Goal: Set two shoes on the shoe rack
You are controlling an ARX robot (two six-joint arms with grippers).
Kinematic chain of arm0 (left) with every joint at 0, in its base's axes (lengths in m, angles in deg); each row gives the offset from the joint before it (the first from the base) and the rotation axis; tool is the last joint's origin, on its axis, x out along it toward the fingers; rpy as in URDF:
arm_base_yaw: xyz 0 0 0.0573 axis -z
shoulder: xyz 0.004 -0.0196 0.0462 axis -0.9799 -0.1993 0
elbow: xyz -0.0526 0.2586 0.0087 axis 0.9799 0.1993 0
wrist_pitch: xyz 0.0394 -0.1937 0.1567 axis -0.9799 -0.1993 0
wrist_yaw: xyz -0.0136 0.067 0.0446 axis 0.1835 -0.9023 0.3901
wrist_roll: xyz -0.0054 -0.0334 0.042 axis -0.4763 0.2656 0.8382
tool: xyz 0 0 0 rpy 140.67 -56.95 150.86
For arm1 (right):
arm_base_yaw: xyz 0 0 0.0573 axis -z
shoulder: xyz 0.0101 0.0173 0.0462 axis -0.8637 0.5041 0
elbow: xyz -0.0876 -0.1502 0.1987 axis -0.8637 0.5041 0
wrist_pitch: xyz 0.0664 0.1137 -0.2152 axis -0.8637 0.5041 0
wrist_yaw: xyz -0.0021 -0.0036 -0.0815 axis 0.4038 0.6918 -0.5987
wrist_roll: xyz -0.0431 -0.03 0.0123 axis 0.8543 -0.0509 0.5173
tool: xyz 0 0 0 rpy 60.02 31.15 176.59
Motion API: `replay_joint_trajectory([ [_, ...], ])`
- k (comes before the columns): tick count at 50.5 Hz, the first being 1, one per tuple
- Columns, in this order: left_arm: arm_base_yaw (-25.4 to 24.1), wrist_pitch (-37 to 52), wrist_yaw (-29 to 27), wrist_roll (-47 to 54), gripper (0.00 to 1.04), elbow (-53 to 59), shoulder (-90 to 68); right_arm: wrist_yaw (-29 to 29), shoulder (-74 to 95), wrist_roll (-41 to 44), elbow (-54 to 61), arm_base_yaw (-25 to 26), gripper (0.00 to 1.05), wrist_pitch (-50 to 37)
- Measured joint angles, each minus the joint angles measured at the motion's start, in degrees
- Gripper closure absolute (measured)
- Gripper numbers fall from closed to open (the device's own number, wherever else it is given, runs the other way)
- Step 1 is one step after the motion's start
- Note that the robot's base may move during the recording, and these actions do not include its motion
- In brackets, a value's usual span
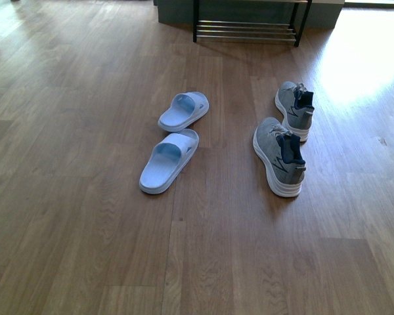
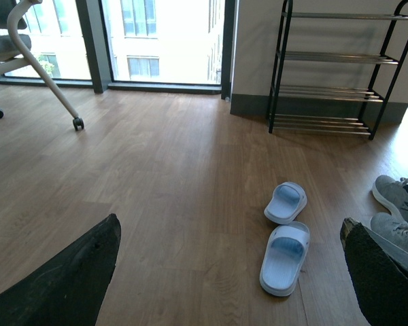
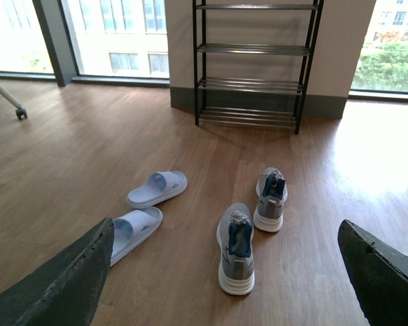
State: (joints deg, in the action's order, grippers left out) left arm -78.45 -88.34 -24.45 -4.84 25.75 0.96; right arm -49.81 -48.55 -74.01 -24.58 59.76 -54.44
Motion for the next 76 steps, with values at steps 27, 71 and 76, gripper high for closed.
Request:
replay_joint_trajectory([
  [27, 0.00, 0.00, 0.00, 0.00, 0.09, 0.00, 0.00, 0.02, 0.00, 0.02, 0.00, 0.00, 0.09, 0.00],
  [71, 0.00, 0.00, 0.00, 0.00, 0.09, 0.00, 0.00, 0.02, 0.00, 0.02, 0.00, 0.00, 0.09, 0.00],
  [76, 0.00, 0.00, 0.00, 0.00, 0.09, 0.00, 0.00, 0.02, 0.00, 0.02, 0.00, 0.00, 0.09, 0.00],
])
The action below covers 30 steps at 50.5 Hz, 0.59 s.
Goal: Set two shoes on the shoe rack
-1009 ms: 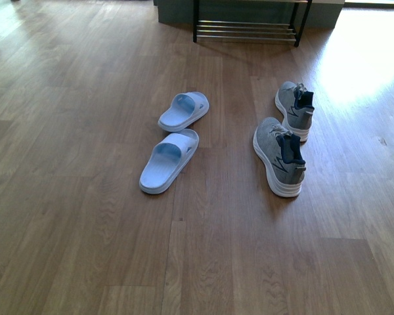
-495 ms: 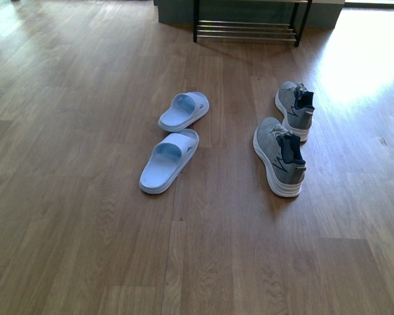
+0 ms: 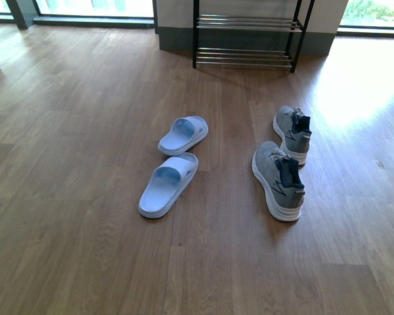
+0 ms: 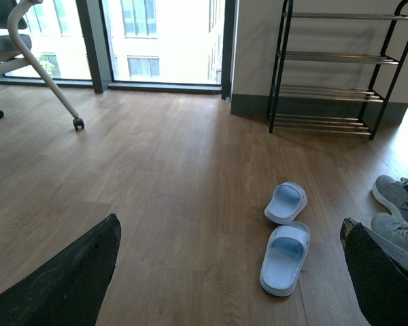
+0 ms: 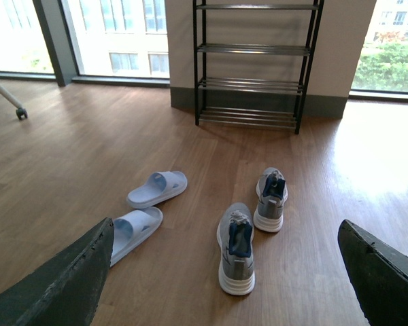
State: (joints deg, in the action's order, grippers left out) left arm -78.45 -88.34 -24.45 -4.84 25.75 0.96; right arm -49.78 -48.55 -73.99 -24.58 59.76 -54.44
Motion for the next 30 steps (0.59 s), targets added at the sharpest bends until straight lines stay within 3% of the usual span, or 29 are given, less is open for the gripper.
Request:
replay_joint_trajectory([
  [30, 0.00, 0.00, 0.00, 0.00, 0.09, 0.00, 0.00, 0.00, 0.00, 0.00, 0.00, 0.00, 0.09, 0.00],
])
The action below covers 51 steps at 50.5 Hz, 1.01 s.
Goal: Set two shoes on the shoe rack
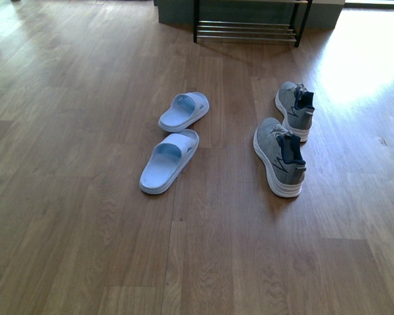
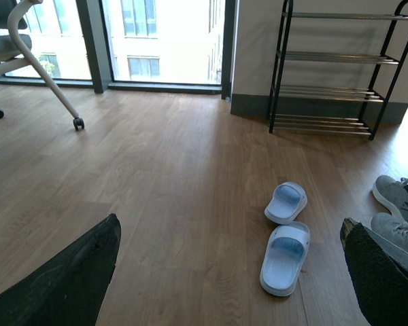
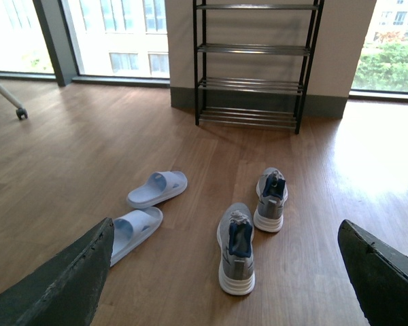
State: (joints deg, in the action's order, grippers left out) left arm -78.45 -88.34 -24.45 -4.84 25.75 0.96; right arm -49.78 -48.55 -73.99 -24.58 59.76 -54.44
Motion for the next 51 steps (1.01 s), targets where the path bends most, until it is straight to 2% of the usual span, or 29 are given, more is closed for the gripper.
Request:
replay_joint_trajectory([
  [51, 0.00, 0.00, 0.00, 0.00, 0.09, 0.00, 0.00, 0.00, 0.00, 0.00, 0.00, 0.00, 0.09, 0.00],
])
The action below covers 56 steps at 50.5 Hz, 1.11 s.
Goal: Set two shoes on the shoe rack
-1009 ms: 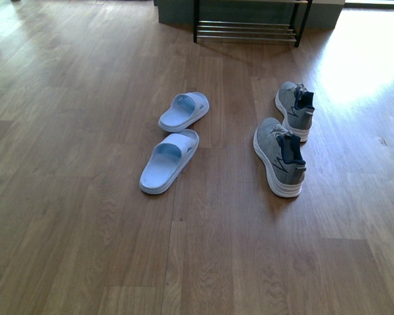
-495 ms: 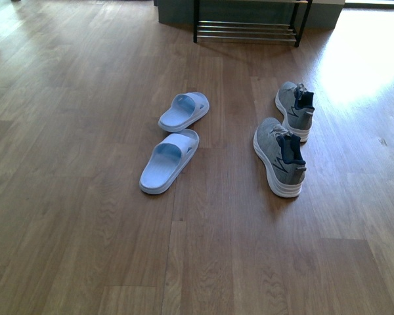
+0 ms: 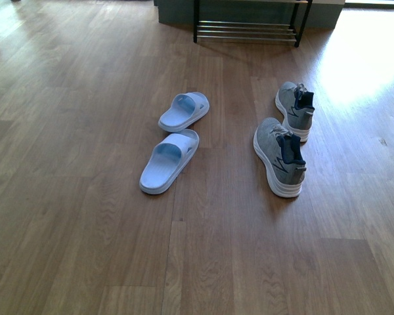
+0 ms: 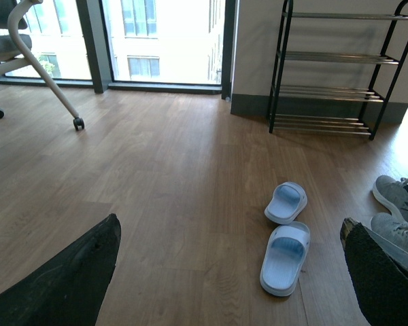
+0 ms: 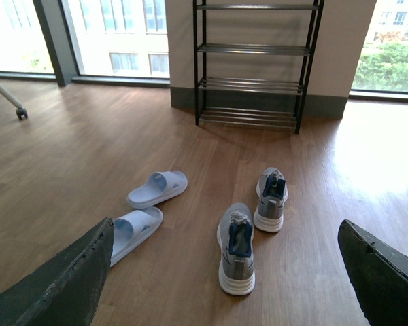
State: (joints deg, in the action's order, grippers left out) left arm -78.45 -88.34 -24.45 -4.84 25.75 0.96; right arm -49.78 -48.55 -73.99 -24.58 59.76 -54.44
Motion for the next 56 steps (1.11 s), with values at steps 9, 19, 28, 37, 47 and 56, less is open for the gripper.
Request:
replay_joint_trajectory([
  [9, 0.00, 0.00, 0.00, 0.00, 0.09, 0.00, 0.00, 0.00, 0.00, 0.00, 0.00, 0.00, 0.09, 0.00],
  [19, 0.00, 0.00, 0.00, 0.00, 0.09, 0.00, 0.00, 0.00, 0.00, 0.00, 0.00, 0.00, 0.09, 0.00],
  [28, 0.00, 0.00, 0.00, 0.00, 0.09, 0.00, 0.00, -0.02, 0.00, 0.00, 0.00, 0.00, 0.09, 0.00],
  [37, 0.00, 0.00, 0.00, 0.00, 0.09, 0.00, 0.00, 0.00, 0.00, 0.00, 0.00, 0.00, 0.09, 0.00],
  [47, 0.00, 0.00, 0.00, 0.00, 0.09, 0.00, 0.00, 0.00, 0.00, -0.02, 0.00, 0.00, 0.09, 0.00],
  [56, 0.00, 0.00, 0.00, 0.00, 0.09, 0.00, 0.00, 0.00, 0.00, -0.02, 0.00, 0.00, 0.09, 0.00],
])
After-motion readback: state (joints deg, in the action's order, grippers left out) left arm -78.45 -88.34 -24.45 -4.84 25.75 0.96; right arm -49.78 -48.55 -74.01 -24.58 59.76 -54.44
